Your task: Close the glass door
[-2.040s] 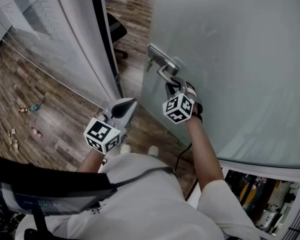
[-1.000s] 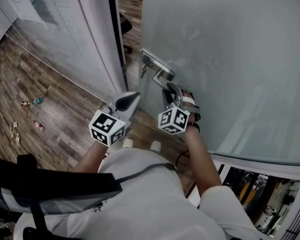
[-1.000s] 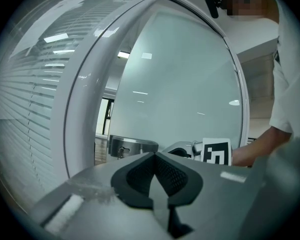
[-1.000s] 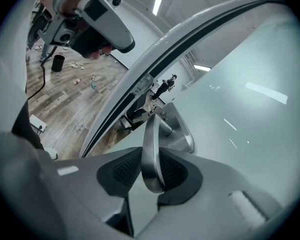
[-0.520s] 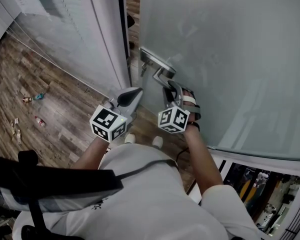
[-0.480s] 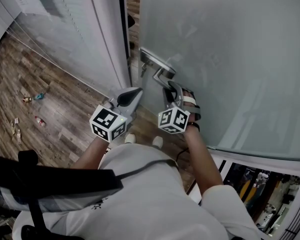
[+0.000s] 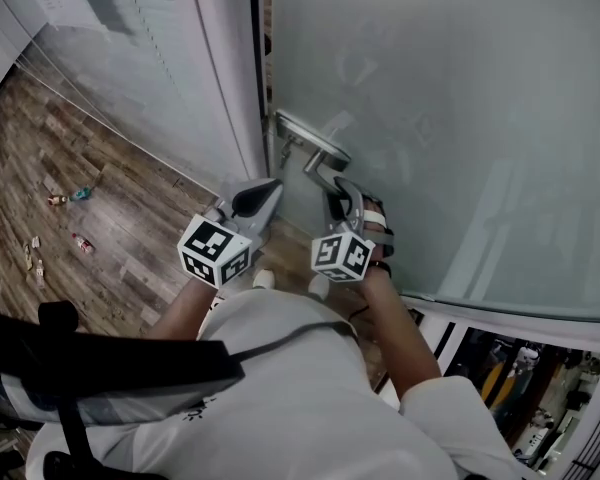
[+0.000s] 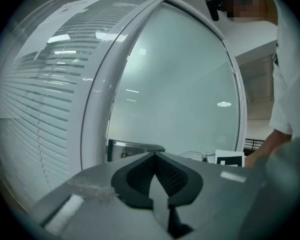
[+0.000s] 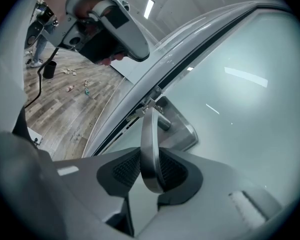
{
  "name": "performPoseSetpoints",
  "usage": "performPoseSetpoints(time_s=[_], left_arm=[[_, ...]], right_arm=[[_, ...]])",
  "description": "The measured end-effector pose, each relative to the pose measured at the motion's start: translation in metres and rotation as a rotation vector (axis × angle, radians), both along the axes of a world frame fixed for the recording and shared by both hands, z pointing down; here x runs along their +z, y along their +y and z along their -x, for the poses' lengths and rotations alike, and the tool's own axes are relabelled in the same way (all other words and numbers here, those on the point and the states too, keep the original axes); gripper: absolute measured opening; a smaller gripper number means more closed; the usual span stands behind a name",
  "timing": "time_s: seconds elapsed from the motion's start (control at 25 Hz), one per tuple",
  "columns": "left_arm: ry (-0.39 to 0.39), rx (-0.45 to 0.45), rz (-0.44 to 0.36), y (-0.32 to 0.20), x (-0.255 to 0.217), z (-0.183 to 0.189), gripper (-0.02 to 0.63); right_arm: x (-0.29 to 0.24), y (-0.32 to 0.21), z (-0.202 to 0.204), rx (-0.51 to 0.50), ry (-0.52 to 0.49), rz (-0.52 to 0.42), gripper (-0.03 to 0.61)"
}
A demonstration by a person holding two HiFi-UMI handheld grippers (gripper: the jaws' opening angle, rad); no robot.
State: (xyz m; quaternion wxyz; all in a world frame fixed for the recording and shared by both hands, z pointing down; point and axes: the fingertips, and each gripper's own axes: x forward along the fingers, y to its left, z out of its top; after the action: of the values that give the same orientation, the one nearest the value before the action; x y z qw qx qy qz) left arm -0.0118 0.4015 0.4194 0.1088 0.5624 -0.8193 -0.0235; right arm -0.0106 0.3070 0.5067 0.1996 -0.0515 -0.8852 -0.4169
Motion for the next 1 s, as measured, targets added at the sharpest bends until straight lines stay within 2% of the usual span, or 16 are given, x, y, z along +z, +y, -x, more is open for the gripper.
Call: performPoseSetpoints(time_s=[0.16, 0.48, 1.0], left_arm=[[0.000, 0.003, 0.002, 0.002, 0.000, -0.001, 0.002], [-0.006, 0.018, -0.009, -0.002, -0.005, -0.006, 0.002], [-0.010, 0.007, -0.019, 0.001, -0.006, 0.000, 0.002]], right_arm=[[0.008, 0.009, -0.004, 0.008, -0.011, 0.035, 0.092], [0.013, 0.024, -0.019, 0.001, 0.003, 0.041, 0.077], [0.014, 0.025, -0.020, -0.010, 0.075, -0.001, 0.069]])
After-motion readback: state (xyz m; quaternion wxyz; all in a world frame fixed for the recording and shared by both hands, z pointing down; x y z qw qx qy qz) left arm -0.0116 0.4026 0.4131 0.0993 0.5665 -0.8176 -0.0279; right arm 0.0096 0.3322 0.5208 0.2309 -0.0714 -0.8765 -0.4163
